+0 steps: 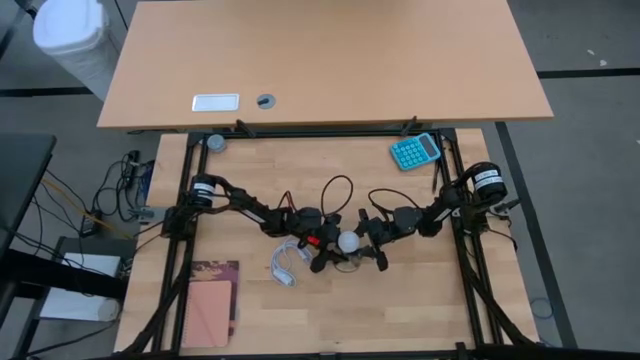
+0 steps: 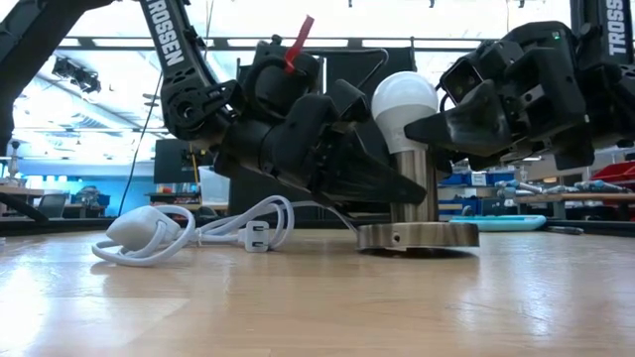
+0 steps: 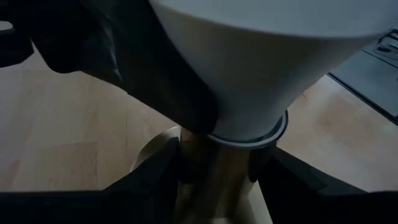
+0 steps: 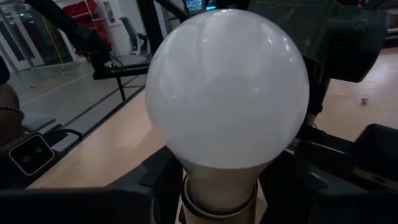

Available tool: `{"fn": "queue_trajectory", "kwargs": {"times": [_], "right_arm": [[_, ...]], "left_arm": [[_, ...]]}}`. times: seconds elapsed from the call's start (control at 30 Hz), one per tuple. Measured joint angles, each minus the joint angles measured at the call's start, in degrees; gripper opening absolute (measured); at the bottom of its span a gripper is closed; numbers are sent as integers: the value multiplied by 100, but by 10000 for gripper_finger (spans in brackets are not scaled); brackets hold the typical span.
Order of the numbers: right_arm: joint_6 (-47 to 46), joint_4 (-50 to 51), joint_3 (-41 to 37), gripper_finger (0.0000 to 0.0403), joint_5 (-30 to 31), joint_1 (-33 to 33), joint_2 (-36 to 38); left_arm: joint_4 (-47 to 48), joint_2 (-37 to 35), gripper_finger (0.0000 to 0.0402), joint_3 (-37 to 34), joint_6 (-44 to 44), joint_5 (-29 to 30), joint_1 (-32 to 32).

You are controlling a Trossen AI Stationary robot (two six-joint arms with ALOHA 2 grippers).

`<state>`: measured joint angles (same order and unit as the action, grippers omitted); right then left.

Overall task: Screw lightbulb
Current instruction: Insert the lightbulb into the lamp socket

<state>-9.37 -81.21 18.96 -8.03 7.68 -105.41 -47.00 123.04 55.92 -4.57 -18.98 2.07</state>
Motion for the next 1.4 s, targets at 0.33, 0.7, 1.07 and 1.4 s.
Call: {"fn": "queue_trajectory", "kwargs": {"times": [0.33, 0.7, 1.07, 1.4], "right_arm": [[-67, 12, -85, 178, 903, 292, 5], [156, 38, -166, 178, 3643, 1215, 0], [-120, 1654, 735, 178, 5902, 1523, 2], [-1044, 3410, 1609, 179, 6877, 1556, -12]], "left_arm": [[22, -7, 191, 0, -181, 695, 17], [25, 2, 191, 7, -410, 2012, 17], [57, 7, 191, 7, -684, 3513, 171], [75, 7, 190, 2, -812, 4245, 264]]}}
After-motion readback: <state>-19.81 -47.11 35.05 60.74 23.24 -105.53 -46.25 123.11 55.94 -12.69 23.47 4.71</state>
